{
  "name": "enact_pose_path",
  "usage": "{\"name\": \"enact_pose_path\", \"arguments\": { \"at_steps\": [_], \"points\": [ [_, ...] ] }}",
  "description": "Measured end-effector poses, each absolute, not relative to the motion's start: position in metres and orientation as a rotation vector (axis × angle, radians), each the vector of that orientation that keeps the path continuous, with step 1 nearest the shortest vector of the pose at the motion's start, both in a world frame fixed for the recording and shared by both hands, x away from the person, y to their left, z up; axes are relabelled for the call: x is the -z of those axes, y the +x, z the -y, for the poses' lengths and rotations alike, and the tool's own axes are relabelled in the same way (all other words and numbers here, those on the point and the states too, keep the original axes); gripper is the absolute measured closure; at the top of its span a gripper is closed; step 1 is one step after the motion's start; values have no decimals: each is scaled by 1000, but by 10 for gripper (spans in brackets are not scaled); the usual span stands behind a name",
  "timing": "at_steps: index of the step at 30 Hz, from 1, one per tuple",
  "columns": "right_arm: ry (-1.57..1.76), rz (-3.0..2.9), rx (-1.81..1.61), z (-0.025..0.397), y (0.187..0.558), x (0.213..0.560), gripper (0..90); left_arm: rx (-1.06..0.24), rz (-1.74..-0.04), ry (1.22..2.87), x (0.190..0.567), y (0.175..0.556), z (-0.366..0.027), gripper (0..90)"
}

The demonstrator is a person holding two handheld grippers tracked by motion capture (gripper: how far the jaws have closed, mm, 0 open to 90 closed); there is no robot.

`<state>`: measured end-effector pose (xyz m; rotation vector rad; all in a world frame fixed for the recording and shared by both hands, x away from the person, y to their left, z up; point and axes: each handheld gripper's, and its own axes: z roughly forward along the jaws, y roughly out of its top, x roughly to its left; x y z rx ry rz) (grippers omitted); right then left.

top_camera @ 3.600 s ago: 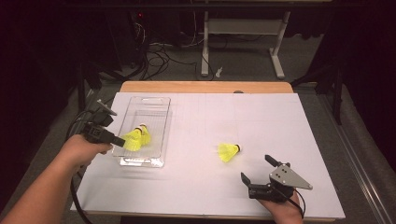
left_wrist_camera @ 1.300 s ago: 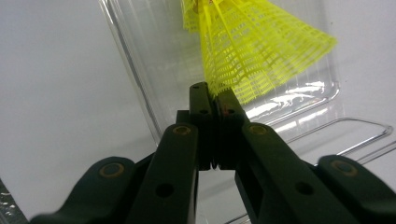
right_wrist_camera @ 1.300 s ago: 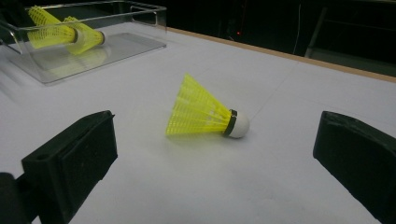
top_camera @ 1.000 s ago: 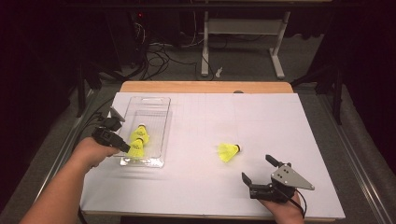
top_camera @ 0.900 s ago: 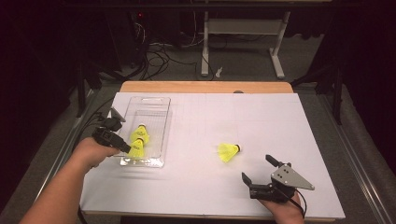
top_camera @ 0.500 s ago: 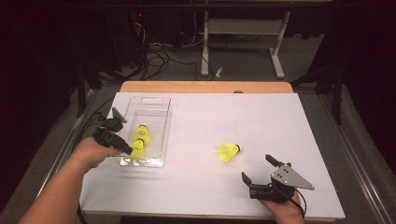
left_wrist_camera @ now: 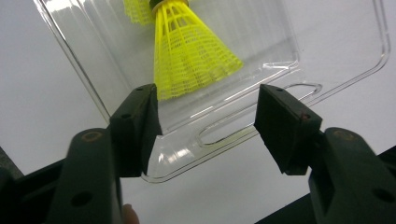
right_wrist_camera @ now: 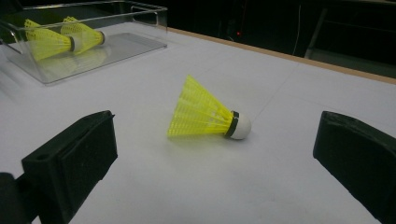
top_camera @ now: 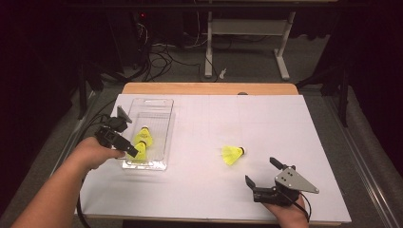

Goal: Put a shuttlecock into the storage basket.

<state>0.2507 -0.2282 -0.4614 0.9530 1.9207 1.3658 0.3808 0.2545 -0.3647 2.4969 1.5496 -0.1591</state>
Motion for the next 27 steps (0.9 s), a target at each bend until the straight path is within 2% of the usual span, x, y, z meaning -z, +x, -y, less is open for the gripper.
{"name": "enact_pose_path", "arguments": {
  "at_steps": [11,18,21,27],
  "points": [
    [954,-1920,-1367,229,251,461,2,175,-1541,2482,362,381,-247,282],
    [956,-1917,-1367,229,250,461,1,130,-1534,2505,357,380,-242,164],
    [957,-1917,-1367,228,250,461,1,122,-1532,2491,355,380,-240,142],
    [955,-1918,-1366,228,251,461,1,137,-1519,2515,355,380,-233,43]
  ]
}}
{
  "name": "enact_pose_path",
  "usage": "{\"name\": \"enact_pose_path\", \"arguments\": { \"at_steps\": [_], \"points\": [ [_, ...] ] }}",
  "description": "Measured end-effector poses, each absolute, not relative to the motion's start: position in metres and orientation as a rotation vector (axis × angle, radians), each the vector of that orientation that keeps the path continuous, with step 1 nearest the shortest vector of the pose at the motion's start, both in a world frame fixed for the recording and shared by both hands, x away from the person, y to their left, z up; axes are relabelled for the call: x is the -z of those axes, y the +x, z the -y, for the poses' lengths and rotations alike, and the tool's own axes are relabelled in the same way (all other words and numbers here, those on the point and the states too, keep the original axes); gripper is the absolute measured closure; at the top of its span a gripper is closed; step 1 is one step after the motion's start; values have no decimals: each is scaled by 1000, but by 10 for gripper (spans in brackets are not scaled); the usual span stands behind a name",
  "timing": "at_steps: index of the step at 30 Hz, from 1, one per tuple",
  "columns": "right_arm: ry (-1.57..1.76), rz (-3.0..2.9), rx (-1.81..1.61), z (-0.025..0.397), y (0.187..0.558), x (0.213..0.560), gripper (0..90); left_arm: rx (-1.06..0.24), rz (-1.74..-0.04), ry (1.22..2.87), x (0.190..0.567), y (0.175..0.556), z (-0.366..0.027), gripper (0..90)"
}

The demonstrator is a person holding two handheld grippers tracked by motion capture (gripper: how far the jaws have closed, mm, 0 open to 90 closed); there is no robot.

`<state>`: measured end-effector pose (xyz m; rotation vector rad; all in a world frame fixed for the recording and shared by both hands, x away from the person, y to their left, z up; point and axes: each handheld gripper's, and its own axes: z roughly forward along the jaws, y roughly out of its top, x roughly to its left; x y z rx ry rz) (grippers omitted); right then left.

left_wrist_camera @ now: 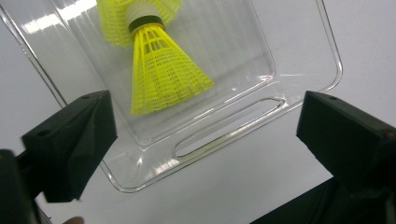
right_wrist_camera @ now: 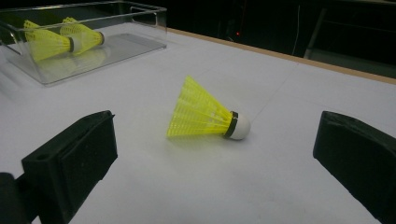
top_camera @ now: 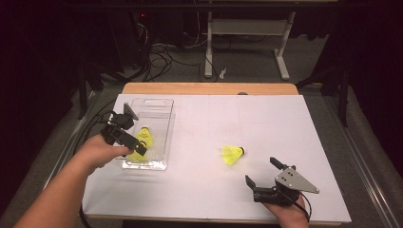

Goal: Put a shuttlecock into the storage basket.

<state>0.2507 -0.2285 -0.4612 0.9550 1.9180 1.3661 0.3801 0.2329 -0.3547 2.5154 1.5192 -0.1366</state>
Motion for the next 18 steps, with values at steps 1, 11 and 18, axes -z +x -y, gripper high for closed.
{"name": "enact_pose_path", "arguments": {
  "at_steps": [1,11,18],
  "points": [
    [955,-1917,-1368,228,250,461,2,144,-1519,2514,355,380,-232,30],
    [969,-1915,-1372,229,253,462,1,173,-1530,2521,354,383,-228,5],
    [982,-1910,-1375,231,253,462,1,175,-1508,2531,345,382,-224,6]
  ]
}}
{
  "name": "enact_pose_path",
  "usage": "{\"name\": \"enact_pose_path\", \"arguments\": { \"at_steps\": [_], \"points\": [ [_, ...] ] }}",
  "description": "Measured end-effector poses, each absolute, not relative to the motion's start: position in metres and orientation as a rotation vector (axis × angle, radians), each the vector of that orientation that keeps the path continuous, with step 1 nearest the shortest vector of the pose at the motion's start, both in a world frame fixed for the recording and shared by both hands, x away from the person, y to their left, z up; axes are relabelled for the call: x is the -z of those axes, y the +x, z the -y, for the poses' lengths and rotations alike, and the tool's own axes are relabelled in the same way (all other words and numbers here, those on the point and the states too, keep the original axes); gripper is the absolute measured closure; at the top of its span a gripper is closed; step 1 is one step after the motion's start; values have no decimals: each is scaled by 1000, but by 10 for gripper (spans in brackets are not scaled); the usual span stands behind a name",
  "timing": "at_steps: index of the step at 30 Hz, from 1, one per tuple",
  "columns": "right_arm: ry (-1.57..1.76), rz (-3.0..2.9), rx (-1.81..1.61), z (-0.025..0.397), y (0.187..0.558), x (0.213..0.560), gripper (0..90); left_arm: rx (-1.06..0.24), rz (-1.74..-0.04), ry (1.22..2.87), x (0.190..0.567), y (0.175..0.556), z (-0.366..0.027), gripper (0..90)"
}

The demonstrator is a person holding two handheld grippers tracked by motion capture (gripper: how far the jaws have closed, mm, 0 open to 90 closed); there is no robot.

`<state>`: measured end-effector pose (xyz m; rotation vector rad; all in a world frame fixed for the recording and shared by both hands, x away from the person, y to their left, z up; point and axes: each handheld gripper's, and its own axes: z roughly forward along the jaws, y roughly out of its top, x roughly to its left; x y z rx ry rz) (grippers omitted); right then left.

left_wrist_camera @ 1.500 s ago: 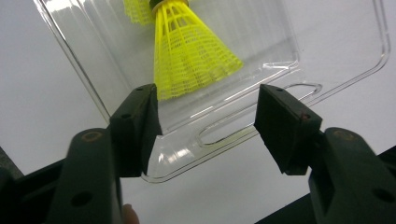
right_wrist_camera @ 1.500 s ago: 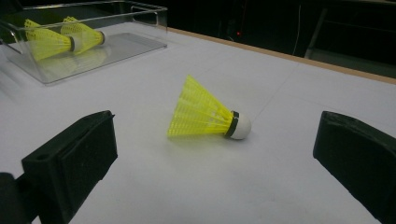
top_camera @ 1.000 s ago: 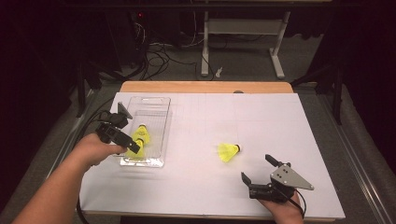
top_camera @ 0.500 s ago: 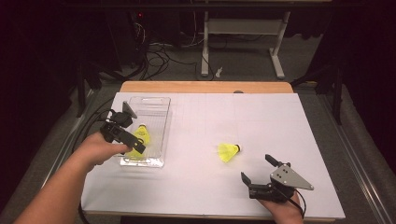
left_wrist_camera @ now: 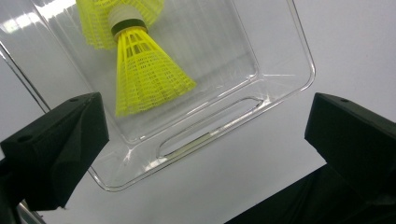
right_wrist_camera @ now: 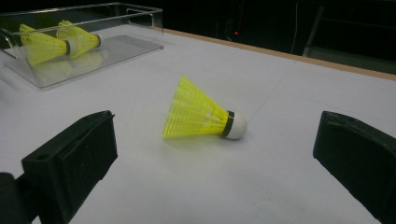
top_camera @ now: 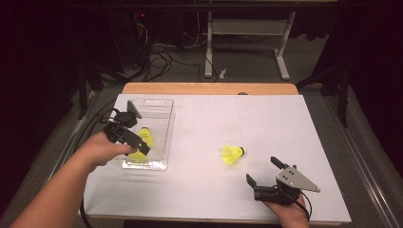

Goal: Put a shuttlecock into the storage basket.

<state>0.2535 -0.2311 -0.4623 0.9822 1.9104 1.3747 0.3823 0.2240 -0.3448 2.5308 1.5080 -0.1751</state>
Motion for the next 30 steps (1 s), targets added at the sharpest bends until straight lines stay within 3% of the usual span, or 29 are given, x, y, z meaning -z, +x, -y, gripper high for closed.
{"name": "enact_pose_path", "arguments": {
  "at_steps": [30],
  "points": [
    [964,-1910,-1369,230,250,461,1,164,-1344,2602,347,366,-188,6]
  ]
}}
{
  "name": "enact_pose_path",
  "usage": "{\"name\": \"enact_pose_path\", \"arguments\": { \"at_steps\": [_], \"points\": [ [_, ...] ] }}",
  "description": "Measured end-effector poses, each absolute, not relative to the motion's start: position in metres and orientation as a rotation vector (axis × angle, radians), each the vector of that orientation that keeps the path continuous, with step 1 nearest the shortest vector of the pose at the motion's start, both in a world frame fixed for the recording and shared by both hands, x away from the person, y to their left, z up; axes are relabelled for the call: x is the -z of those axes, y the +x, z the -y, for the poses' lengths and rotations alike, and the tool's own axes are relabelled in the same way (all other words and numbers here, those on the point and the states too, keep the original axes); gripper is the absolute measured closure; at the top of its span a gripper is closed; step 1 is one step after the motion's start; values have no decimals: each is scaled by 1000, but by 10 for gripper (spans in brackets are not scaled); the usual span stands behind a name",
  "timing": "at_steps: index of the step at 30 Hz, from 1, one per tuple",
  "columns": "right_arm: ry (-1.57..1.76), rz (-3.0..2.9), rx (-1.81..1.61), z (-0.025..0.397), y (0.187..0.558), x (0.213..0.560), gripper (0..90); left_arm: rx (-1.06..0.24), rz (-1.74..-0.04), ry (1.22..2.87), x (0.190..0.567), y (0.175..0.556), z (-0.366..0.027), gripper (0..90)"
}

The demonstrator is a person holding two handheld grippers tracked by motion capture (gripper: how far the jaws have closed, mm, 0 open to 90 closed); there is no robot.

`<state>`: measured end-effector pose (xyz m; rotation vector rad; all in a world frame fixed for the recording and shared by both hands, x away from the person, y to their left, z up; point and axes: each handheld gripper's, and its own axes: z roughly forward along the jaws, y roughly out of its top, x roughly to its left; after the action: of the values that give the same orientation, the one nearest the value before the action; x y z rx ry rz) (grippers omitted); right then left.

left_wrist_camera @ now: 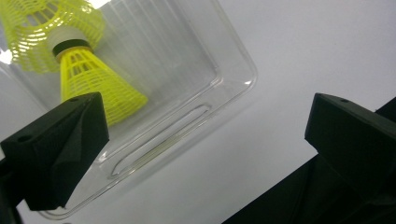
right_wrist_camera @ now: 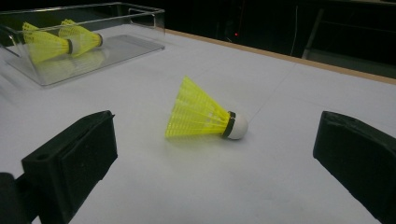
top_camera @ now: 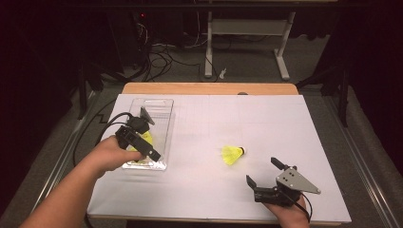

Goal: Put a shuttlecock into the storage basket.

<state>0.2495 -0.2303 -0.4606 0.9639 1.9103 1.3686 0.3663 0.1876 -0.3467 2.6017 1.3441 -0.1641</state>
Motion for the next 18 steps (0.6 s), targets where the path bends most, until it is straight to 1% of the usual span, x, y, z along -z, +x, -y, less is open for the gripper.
{"name": "enact_pose_path", "arguments": {
  "at_steps": [6,10,18],
  "points": [
    [962,-1912,-1365,231,249,461,1,174,-1332,2605,347,368,-180,6],
    [962,-1911,-1366,232,248,461,1,201,-1295,2605,347,369,-174,7],
    [967,-1911,-1365,232,248,461,2,205,-1251,2622,348,368,-155,10]
  ]
}}
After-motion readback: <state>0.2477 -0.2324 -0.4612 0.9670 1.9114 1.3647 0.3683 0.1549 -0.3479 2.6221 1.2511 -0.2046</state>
